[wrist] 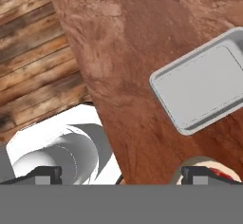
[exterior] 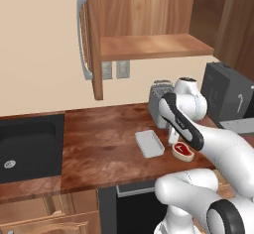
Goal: Retrieve the tupperware from the cabinet, then place the raw meat into the tupperware to avoid contamination.
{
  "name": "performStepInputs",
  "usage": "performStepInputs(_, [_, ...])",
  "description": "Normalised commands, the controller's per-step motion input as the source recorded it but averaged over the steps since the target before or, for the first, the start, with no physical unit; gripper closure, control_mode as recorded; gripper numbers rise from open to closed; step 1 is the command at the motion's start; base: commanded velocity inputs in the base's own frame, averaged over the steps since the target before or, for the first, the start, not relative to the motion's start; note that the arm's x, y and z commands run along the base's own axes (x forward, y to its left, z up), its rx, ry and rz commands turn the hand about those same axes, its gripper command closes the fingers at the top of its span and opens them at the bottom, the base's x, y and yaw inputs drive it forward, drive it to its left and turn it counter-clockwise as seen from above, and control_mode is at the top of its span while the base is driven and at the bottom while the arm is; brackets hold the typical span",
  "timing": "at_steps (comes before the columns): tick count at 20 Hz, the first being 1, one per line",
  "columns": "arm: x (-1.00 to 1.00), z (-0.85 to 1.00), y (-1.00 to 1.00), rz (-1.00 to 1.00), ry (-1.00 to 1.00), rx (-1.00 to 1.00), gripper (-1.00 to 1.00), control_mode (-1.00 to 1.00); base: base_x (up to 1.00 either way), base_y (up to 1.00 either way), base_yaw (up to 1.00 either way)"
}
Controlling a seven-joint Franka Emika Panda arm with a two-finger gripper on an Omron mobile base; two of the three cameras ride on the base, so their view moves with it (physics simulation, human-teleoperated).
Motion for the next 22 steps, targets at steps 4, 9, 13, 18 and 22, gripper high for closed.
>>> performStepInputs(4, [-0.18, 0.04, -0.24, -0.20, 0.00, 0.00, -1.00, -1.00, 0.00, 0.00, 0.00])
performStepInputs(9, [-0.09, 0.03, -0.26, -0.19, 0.00, -0.01, -1.00, -1.00, 0.00, 0.00, 0.00])
performStepInputs(13, [-0.05, 0.00, -0.27, -0.19, 0.00, -0.01, -1.00, -1.00, 0.00, 0.00, 0.00])
performStepInputs(18, [0.00, 0.00, -0.27, -0.18, 0.00, -0.01, -1.00, -1.00, 0.00, 0.00, 0.00])
performStepInputs(22, [0.00, 0.00, -0.26, -0.15, 0.00, -0.01, -1.00, -1.00, 0.00, 0.00, 0.00])
